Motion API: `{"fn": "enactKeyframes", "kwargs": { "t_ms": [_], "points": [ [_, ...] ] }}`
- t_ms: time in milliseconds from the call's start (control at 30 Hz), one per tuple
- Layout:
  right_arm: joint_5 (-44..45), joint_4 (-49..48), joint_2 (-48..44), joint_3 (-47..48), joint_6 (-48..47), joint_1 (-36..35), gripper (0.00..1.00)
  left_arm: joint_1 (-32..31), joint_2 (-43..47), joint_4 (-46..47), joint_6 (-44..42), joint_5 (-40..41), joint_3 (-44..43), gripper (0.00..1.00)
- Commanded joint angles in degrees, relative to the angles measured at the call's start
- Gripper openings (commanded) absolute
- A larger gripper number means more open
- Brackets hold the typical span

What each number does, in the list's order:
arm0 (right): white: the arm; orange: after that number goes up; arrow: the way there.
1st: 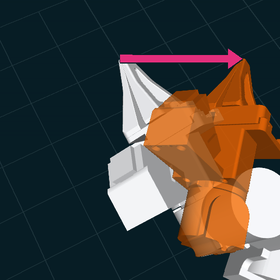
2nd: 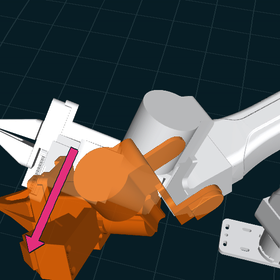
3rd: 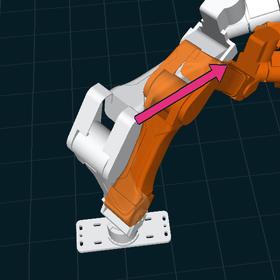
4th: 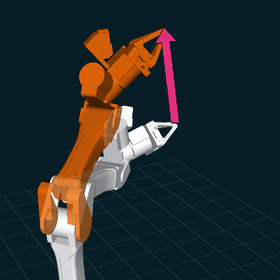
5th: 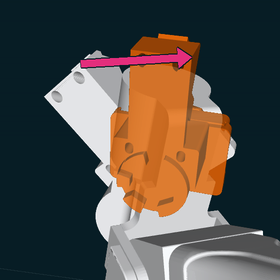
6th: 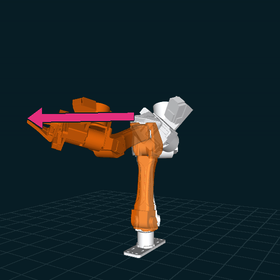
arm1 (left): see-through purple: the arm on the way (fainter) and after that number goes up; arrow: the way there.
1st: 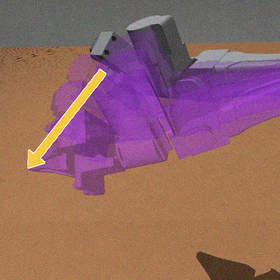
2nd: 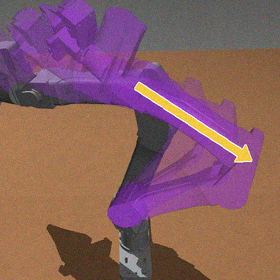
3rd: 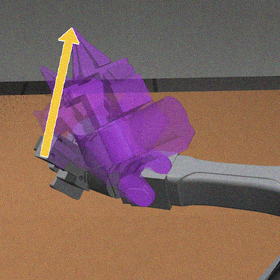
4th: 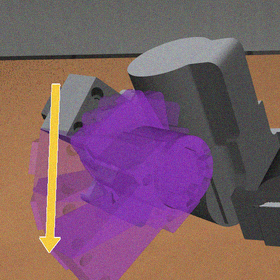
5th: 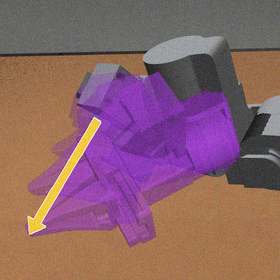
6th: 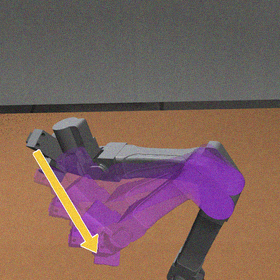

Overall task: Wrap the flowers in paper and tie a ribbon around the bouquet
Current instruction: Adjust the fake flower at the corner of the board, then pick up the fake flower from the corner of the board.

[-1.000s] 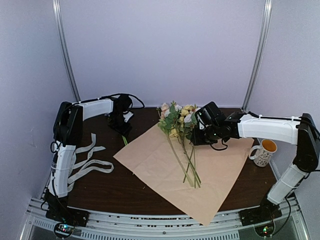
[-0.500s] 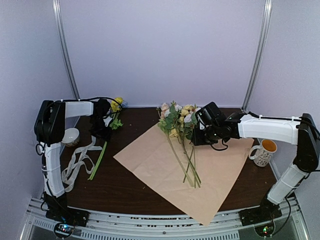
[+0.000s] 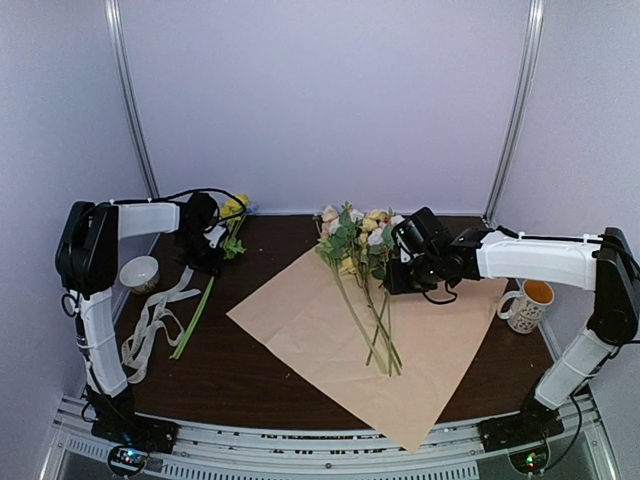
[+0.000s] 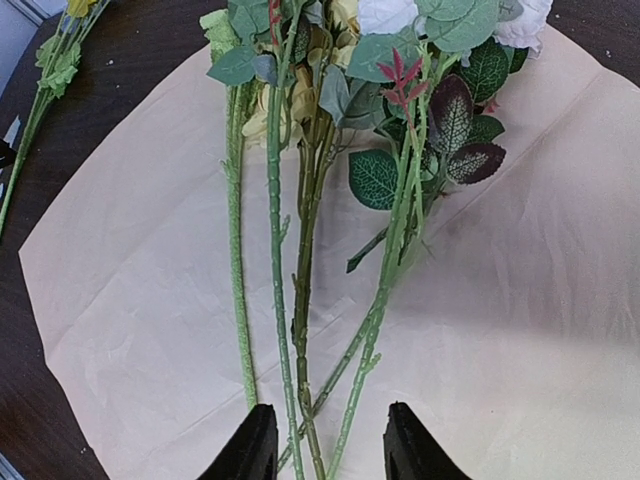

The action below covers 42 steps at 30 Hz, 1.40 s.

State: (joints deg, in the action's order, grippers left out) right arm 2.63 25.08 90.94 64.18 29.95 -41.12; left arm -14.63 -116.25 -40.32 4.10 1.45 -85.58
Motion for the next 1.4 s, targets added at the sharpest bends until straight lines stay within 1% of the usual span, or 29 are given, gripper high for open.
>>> {"fn": "enactKeyframes", "kwargs": {
  "t_ms": [0, 167, 333, 500, 567, 667, 767, 833, 867, 1067, 1267, 1367],
  "points": [
    [0.8, -0.3, -1.7, -0.5, -0.1, -0.2, 0.38, 0.0, -1.2, 2.1, 0.4, -1.8, -0.6, 0.31],
    [1.5, 0.4, -2.2, -0.6, -0.5, -0.2, 0.38, 0.0, -3.9, 0.7, 1.4, -0.6, -2.3, 0.27],
    [1.5, 1.0, -2.1, -0.3, -0.7, -0.2, 0.38, 0.0, -5.4, 0.6, 1.5, -1.5, -2.6, 0.24],
    [1.5, 0.9, -2.1, -0.2, -0.9, -0.2, 0.39, 0.0, -5.6, 0.8, 0.8, -2.5, -2.2, 0.21],
    [1.5, 0.7, -2.2, -0.4, -0.8, -0.2, 0.39, 0.0, -5.2, 0.7, 0.7, -3.9, -2.2, 0.17],
    [1.5, 0.6, -2.2, -0.6, -0.9, -0.2, 0.39, 0.0, -3.7, 2.1, 0.9, -5.0, -1.1, 0.15],
    [1.5, 0.8, -2.0, -0.6, -1.0, -0.2, 0.39, 0.0, -2.8, 2.8, 0.4, -6.0, -0.9, 0.09],
    [1.6, 0.7, -2.2, -0.7, -1.0, -0.2, 0.39, 0.0, -2.9, 2.7, 0.3, -5.8, -1.0, 0.02],
    [1.6, 0.7, -2.3, -0.8, -1.0, -0.2, 0.39, 0.0, -3.1, 2.6, 0.4, -5.5, -1.0, 0.00],
    [2.1, 1.0, -2.9, -1.2, -1.2, -0.2, 0.39, 0.0, -0.9, 3.1, 1.5, -7.7, -0.8, 0.00],
    [2.1, 0.6, -2.9, -1.3, -1.1, -0.2, 0.39, 0.0, 6.3, 8.3, 3.4, -9.7, 3.3, 0.00],
    [2.0, 0.8, -2.9, -1.2, -1.0, -0.2, 0.39, 0.0, 8.6, 10.6, 4.5, -12.2, 4.5, 0.00]
  ]
}}
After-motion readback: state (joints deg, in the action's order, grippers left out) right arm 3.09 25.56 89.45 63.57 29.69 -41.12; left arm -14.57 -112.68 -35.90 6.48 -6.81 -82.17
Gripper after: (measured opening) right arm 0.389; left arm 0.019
